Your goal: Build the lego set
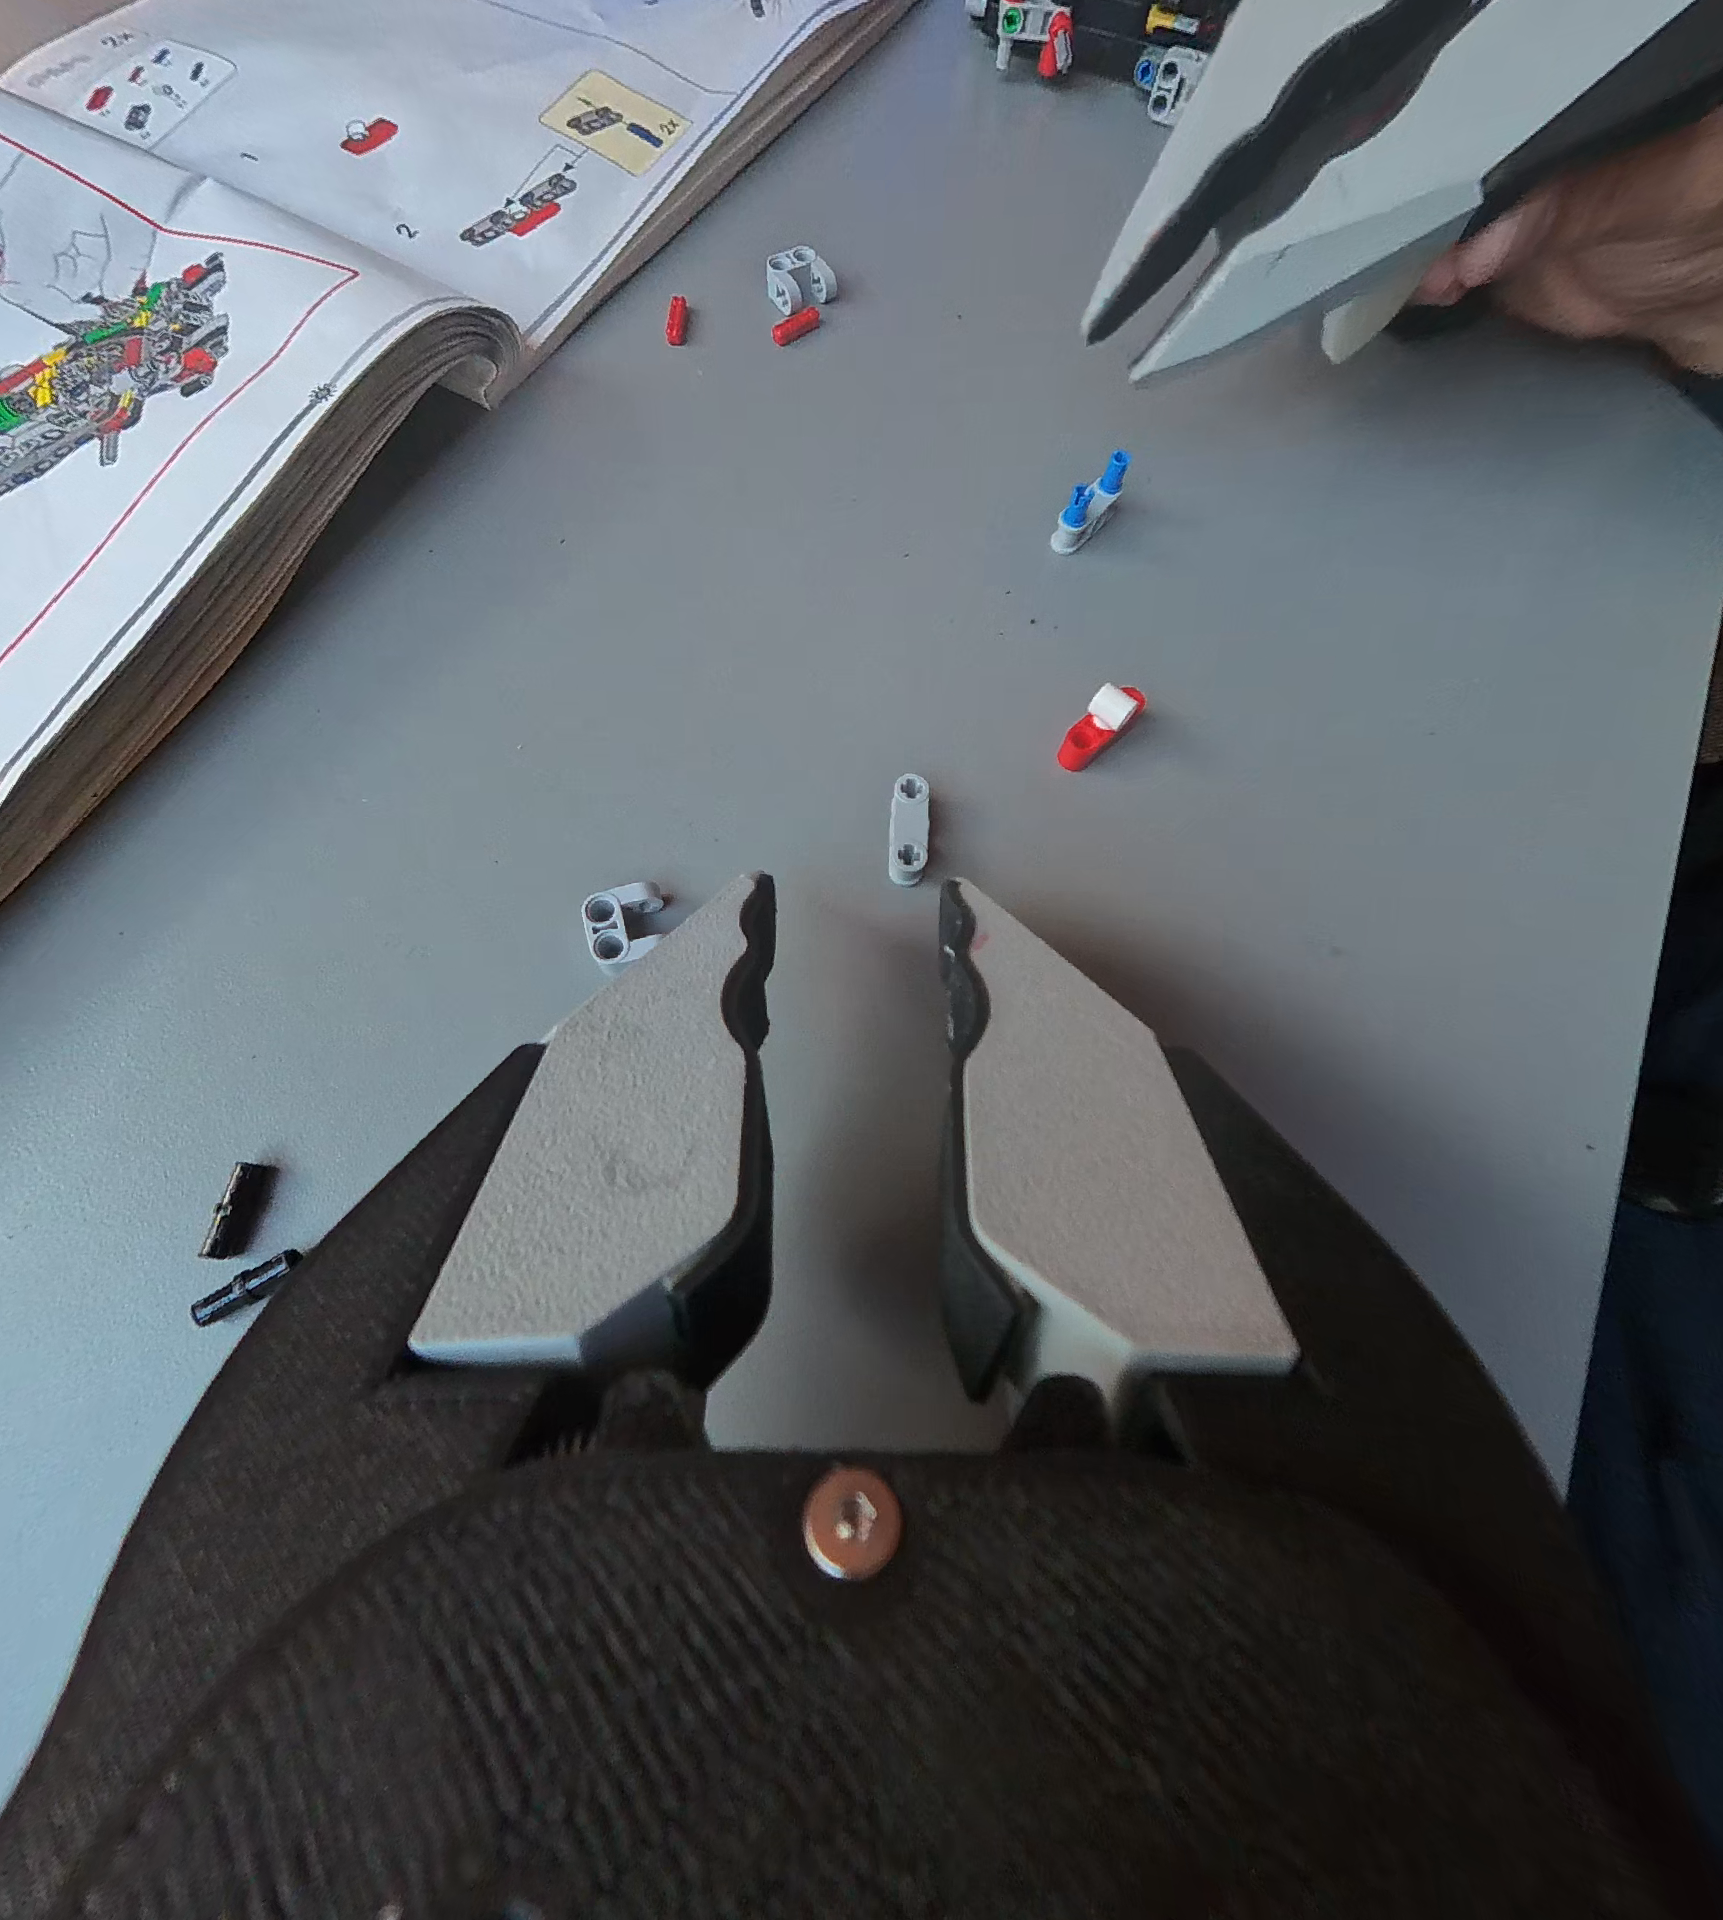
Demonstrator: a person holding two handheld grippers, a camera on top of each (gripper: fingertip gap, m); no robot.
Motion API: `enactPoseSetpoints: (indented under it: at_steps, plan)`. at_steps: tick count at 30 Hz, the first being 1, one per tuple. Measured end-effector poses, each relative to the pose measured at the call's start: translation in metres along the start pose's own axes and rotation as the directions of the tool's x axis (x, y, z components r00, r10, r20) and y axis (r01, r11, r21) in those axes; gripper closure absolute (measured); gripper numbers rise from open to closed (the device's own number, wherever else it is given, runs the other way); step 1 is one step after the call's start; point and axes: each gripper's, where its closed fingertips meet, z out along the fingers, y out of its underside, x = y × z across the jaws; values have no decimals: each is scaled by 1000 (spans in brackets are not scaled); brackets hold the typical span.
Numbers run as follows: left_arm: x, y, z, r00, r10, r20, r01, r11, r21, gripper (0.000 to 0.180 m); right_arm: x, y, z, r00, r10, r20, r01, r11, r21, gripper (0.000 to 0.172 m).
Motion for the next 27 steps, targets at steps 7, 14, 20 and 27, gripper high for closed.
enactPoseSetpoints:
  at_steps: [7, 14, 20, 27]
  plan:
    - [0, 1, 1, 1000, 0, -3, 0, 1000, -7, 151, -15, 11, 0, 992, 29, 119, -21, 997, -71, 155]
    - [2, 0, 0, 1000, 13, -3, -13, 1000, -4, 151, -16, 25, 12, 990, -42, 133, 66, 982, -178, 169]
    - [3, -7, -6, 999, 38, 13, -38, 998, 56, 152, -22, 9, 14, 986, -10, 166, 28, 994, -105, 170]
    - [38, -27, 7, 989, 126, -82, -119, 989, 85, 150, -58, -40, 12, 924, 65, 376, -115, 987, 112, 170]
